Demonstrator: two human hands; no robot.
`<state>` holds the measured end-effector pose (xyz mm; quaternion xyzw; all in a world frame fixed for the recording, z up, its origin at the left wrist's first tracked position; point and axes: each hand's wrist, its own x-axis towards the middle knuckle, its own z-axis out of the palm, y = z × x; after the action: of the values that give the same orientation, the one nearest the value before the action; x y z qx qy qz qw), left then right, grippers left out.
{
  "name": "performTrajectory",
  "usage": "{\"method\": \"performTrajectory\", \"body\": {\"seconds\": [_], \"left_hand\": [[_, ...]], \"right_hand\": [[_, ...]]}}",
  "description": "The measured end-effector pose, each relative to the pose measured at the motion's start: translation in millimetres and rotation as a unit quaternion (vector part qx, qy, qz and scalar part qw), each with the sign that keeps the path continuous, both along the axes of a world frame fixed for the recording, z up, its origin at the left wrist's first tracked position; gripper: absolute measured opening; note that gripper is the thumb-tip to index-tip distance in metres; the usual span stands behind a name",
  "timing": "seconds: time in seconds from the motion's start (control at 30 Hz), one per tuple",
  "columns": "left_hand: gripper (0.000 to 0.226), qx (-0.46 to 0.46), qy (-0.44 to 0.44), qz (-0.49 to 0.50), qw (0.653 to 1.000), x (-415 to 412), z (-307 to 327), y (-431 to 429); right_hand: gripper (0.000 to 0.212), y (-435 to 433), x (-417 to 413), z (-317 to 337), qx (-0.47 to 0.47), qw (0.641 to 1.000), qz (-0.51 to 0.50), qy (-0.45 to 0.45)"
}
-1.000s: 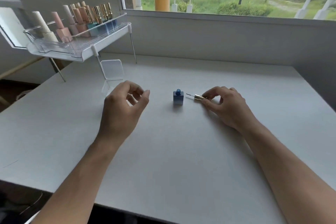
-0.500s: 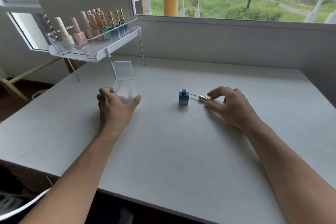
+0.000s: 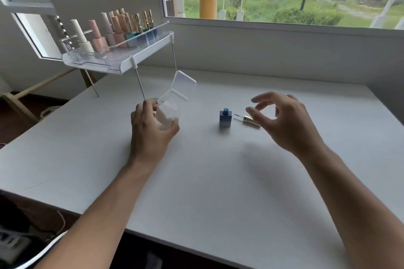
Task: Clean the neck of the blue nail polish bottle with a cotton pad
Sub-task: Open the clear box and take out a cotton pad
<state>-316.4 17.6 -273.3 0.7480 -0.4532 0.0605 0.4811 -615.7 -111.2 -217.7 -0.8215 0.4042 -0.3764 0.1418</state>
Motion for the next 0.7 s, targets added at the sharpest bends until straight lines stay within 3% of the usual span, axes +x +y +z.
{"method": "performTrajectory", "body": {"seconds": [0.3, 0.7], "left_hand": [[0.056, -0.05, -0.09, -0.021, 0.994, -7, 5, 5], [0.063, -0.067, -0.066, -0.021, 0.995, -3, 9, 14]], "right_hand": [[0.011, 52, 51, 33, -0.018, 0.994, 0.083, -0.07], [0.009, 35, 143, 23, -0.002, 0.989, 0.145, 0.005]]}}
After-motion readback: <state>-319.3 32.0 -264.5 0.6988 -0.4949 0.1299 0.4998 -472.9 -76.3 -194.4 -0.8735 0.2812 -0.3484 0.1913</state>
